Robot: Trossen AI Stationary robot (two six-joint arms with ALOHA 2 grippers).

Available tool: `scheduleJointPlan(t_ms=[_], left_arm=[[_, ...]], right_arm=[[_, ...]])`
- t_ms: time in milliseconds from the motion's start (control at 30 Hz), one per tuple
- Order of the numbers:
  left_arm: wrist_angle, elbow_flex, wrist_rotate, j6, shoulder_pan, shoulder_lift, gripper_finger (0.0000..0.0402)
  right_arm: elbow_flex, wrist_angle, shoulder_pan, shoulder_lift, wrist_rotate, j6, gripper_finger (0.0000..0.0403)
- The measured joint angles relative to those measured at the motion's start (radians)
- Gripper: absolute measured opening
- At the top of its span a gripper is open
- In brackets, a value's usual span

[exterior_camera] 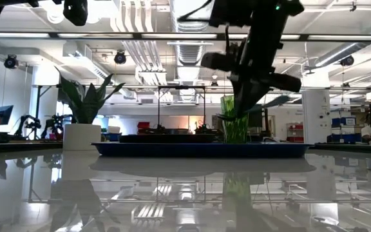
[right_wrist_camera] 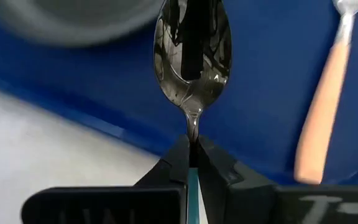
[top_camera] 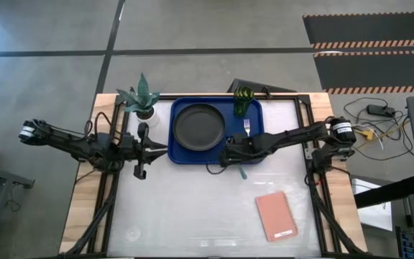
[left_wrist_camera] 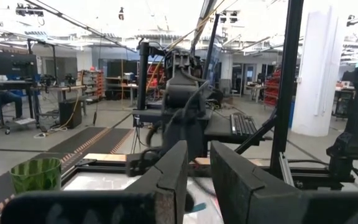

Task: Pick and place plate/cup/fork/spoon on tray
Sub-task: Put the blue spoon in between of the black plate and orange fork on the blue tray

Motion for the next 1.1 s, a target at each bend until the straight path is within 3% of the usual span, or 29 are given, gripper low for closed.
scheduleJointPlan(t_ms=[333,1100], left_arm=[[0.000,0.000,-0.001,0.000,0.000,-0.003,0.0054],[-0.001,0.000,-0.002,0.000,0.000,-0.005,0.0054]], right_arm=[[-0.001,0.003,-0.106,0.048,0.152,0.034,0.0010],[-0.007,0.053,-0.155,0.103,0.229,0.128,0.0011]])
